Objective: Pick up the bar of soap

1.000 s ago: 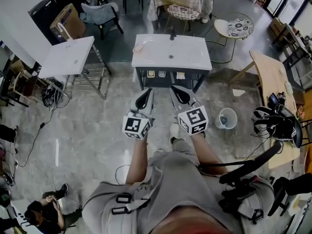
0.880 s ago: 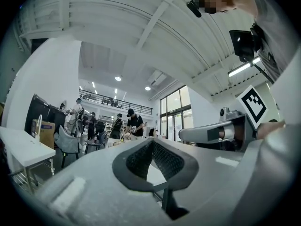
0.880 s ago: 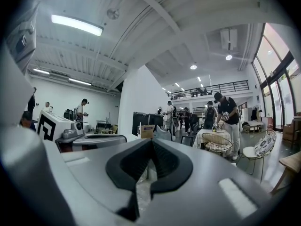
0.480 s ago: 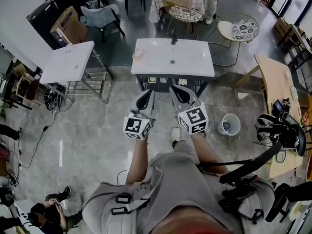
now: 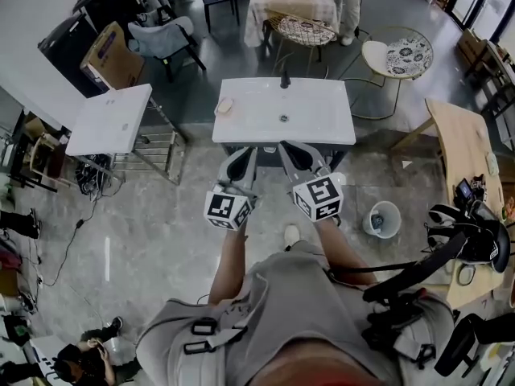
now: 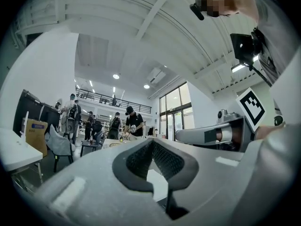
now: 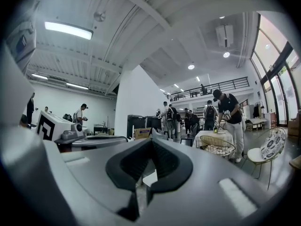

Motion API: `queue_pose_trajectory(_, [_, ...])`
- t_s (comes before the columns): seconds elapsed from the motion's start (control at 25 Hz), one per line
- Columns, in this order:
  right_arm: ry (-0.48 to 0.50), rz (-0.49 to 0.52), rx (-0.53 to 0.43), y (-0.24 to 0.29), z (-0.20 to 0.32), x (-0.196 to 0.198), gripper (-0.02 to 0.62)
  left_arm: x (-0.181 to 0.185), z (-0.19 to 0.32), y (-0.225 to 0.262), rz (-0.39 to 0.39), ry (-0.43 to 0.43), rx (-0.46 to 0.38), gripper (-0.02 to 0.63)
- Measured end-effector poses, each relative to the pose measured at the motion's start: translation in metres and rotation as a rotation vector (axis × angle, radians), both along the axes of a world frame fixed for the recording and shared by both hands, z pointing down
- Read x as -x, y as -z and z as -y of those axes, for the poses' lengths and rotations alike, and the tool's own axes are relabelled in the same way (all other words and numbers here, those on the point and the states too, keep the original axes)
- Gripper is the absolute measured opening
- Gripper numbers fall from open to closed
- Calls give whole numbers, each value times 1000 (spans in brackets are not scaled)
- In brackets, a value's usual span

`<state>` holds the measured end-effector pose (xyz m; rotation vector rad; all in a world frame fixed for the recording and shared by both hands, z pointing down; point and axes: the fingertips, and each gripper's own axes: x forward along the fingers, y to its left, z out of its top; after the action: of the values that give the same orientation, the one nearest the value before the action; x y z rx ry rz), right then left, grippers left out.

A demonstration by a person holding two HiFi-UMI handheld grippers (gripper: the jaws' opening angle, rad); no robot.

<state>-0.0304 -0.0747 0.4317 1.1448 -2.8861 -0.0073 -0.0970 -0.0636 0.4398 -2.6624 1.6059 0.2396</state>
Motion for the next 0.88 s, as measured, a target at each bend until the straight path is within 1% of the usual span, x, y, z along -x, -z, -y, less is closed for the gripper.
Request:
queue_pose_trajectory(0.24, [2,12,7,0,47,-22,2,-21,44,0,-16,-2,8,-6])
queue_pose_trajectory(0.44, [1,34,16,-4,83,-44,2,-35,76,-4,-37,17,19,-6])
queue_pose_trajectory(0.72, [16,68,25,-12,115,-56,2,-44,98,-11,-14,49,28,-6])
queue_pose_trajectory(0.88, [25,67,29,-15,129,-60,2,-48,110,-10,-4,59,27,-6])
